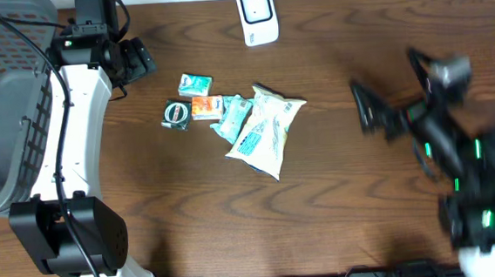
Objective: Scan the item barcode
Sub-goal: 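Reach the right gripper to the white snack bag and grasp it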
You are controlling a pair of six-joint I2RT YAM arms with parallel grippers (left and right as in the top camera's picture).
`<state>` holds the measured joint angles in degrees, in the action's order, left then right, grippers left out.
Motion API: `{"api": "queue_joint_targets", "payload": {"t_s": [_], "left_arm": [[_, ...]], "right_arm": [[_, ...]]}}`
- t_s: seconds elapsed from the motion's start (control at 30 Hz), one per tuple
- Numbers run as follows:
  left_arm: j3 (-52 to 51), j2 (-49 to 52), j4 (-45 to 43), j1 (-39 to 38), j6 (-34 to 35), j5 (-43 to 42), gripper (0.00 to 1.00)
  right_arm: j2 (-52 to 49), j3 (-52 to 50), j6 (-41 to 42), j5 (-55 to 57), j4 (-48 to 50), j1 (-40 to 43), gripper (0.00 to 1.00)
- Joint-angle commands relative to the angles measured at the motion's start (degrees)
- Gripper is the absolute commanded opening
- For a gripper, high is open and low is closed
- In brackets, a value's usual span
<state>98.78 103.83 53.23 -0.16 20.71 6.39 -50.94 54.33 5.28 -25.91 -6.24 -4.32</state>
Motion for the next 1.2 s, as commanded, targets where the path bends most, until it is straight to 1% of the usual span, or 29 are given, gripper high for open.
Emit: {"api": "queue_joint_targets", "payload": {"t_s": [0.0, 0.1, 0.2, 0.27, 0.37, 0.4, 0.43, 0.47, 0.5, 0.53, 0.57, 0.6, 0.73, 0.8, 0.9, 0.97, 1.17], "left_arm": [[0.3, 0.3, 0.1, 0.0, -0.3, 0.7, 0.98], [0.3, 0.3, 0.1, 0.0, -0.3, 0.7, 0.98], [0.3, 0.3, 0.1, 0.0, -0.3, 0.7, 0.98], [0.3, 0.3, 0.1, 0.0, -0.3, 0.7, 0.98], [0.3, 0.3, 0.1, 0.0, -0.3, 0.7, 0.98], [0.3, 0.3, 0.1, 0.0, -0.3, 0.7, 0.98], [0.3, 0.3, 0.1, 0.0, -0.3, 0.7, 0.98], [0.3, 0.3, 0.1, 0.0, -0.3, 0.7, 0.98], [0.3, 0.3, 0.1, 0.0, -0.3, 0.7, 0.98], [0.3, 0.3, 0.1, 0.0, -0.3, 0.7, 0.98], [0.3, 0.3, 0.1, 0.0, -0.3, 0.7, 0.98], [0.3, 0.3, 0.1, 0.0, -0.3, 0.7, 0.98], [0.3, 0.3, 0.1, 0.0, -0.3, 0.7, 0.98], [0.3, 0.3, 0.1, 0.0, -0.3, 0.7, 0.98], [0.3, 0.3, 0.1, 0.0, -0.3, 0.7, 0.98], [0.3, 0.3, 0.1, 0.0, -0.3, 0.7, 0.98], [0.3, 0.3, 0.1, 0.0, -0.3, 0.7, 0.98]], "right_arm": [[-15.0, 15.8, -8.1, -2.9, -13.6, -3.8, 0.99], [-26.6, 27.3, -8.8, -0.5, -27.4, -8.0, 0.99], [-36.2, 34.7, -8.8, -1.1, -36.1, -11.9, 0.99], [-41.4, 36.9, -8.7, -5.3, -38.5, -14.0, 0.99], [-46.2, 37.1, -8.7, -15.8, -40.2, -16.0, 0.99], [-47.5, 37.0, -8.8, -18.2, -40.4, -16.5, 0.97], [-48.9, 37.0, -8.8, -18.6, -40.2, -17.0, 0.77], [-50.0, 37.0, -8.7, -17.5, -39.9, -17.5, 0.47], [-51.4, 37.0, -7.0, -14.2, -40.1, -18.1, 0.25], [-52.3, 37.0, -4.9, -10.9, -40.7, -18.6, 0.11], [-53.2, 37.0, -2.7, -7.1, -41.5, -19.0, 0.01], [-54.5, 37.0, -0.5, -2.2, -43.1, -19.8, 0.01], [-57.1, 36.7, -0.3, 1.7, -44.9, -21.9, 0.01], [-58.4, 36.3, 1.9, 3.4, -45.3, -23.1, 0.01], [-61.0, 35.2, 6.4, 11.1, -46.1, -25.7, 0.01], [-62.7, 34.4, 7.2, 15.4, -46.9, -26.8, 0.01], [-68.3, 31.4, 7.7, 16.6, -47.6, -28.2, 0.01]]}}
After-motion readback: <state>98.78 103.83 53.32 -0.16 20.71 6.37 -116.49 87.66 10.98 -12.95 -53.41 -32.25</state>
